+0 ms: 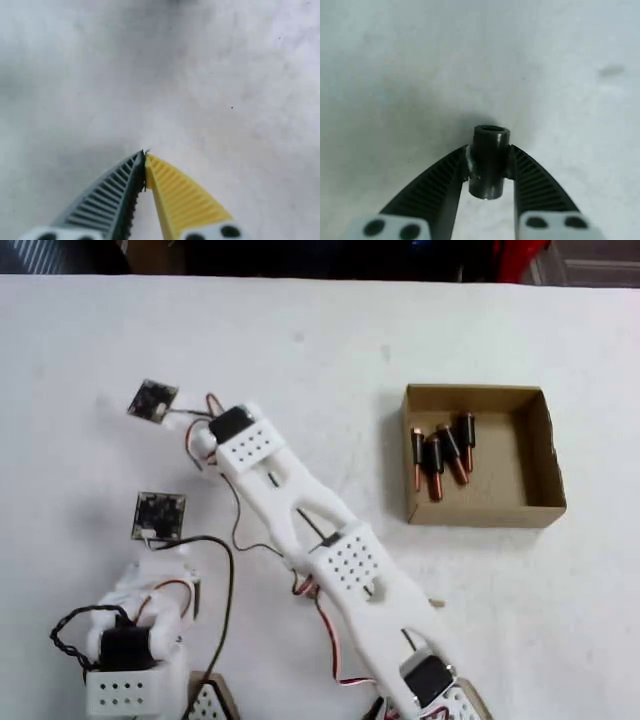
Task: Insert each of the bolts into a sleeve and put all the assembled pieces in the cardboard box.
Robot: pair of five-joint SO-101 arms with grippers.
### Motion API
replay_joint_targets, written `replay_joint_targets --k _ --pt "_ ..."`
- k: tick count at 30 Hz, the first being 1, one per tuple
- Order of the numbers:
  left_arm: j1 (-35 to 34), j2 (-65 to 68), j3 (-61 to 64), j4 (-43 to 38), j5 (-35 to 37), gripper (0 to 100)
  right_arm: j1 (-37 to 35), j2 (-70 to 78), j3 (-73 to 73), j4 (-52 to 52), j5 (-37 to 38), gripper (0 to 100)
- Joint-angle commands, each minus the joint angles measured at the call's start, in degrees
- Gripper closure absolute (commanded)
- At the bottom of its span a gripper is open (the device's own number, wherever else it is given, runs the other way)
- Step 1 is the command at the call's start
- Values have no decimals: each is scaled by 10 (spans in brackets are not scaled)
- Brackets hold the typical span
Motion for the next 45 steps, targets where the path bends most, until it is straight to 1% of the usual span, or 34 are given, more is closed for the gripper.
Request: replay_joint_targets --k 1,7,10,11,14,21,27,29,32,40,45 --pt "4 -6 -2 4 -6 975 10 20 -48 4 -6 911" --pt "4 -6 -2 4 -6 975 22 17 -54 53 -5 919" --pt "4 -6 -2 4 -6 975 29 8 -54 73 -3 979" --pt "4 -6 -2 4 -6 975 31 8 -54 78 -3 985" --pt "4 -6 -2 4 -6 975 36 10 -54 98 -6 969" --pt "4 -6 -2 4 -6 975 49 -5 -61 169 -4 981" --pt "4 -6 -2 4 -6 975 73 -37 -122 253 -3 981" --pt "4 -6 -2 4 -6 975 81 -50 -139 262 -5 981" --pt "4 -6 -2 4 -6 975 95 -80 -144 264 -5 981" --pt "4 -6 -2 4 -6 975 98 -206 -140 283 -5 981" --pt "4 -6 -2 4 -6 975 97 -322 -51 284 -5 981"
